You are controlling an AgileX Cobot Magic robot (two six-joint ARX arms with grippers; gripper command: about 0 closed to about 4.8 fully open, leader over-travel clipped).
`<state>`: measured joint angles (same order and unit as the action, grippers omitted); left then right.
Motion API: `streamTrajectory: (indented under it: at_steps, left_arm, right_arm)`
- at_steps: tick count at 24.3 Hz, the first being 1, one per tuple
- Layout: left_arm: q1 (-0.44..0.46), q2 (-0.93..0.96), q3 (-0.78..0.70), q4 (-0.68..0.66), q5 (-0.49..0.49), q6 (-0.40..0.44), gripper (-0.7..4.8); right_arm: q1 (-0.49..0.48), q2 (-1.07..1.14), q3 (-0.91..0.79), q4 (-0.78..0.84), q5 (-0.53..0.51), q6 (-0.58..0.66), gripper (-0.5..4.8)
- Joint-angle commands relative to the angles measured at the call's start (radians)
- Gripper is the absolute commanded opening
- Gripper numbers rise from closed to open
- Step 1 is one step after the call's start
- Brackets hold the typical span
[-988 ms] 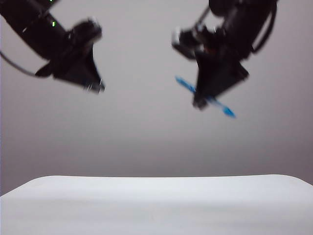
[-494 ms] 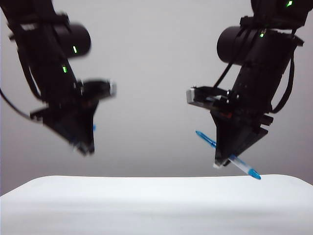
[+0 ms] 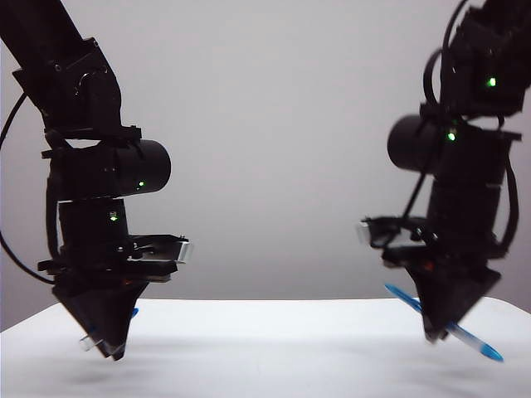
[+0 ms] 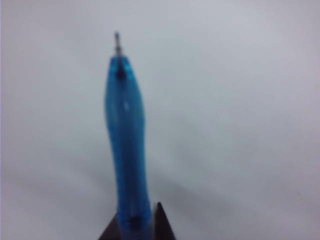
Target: Pick up the pen and remove the cap.
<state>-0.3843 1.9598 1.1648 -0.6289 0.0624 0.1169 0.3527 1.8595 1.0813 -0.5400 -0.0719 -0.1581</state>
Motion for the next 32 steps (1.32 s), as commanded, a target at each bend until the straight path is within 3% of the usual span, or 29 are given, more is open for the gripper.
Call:
streamTrajectory:
  at_steps: [1,9,12,15,18,19,22,27,32]
  left_arm:
    - [-0.001,0.003,0.003,0.075,-0.045,0.006,-0.02]
    - [0.001,0.02,0.003,0.113,-0.042,0.006,-0.02]
    - [0.0,0.058,0.003,0.101,-0.039,0.001,0.02]
    - [-0.001,0.103,0.003,0.089,-0.037,-0.005,1.02]
    - [-0.001,0.117,0.003,0.093,-0.04,-0.005,1.56]
    - [-0.001,0.115,0.01,0.091,-0.039,-0.005,2.02]
    - [-0.002,0.115,0.043,0.053,-0.033,-0.006,4.15]
    - [-0.002,0.111,0.091,-0.035,-0.028,-0.018,4.36]
    - [-0.003,0.047,0.154,-0.209,-0.035,0.004,4.36]
  right_arm:
    - [-0.037,0.043,0.001,-0.001,-0.001,0.01,-0.05]
    - [-0.041,0.111,0.0,0.06,-0.001,0.024,0.04]
    - [-0.041,0.111,0.001,0.075,-0.002,0.035,0.72]
    - [-0.041,0.111,0.001,0.078,-0.013,0.035,0.88]
    - [-0.041,0.111,0.001,0.088,-0.016,0.035,1.16]
    - [-0.041,0.111,0.003,0.095,-0.025,0.035,1.41]
    - [-0.041,0.111,0.02,0.095,-0.061,0.049,2.68]
    - [-0.041,0.105,0.069,0.053,-0.066,0.053,2.71]
    - [-0.041,0.02,0.129,-0.062,-0.16,0.053,2.71]
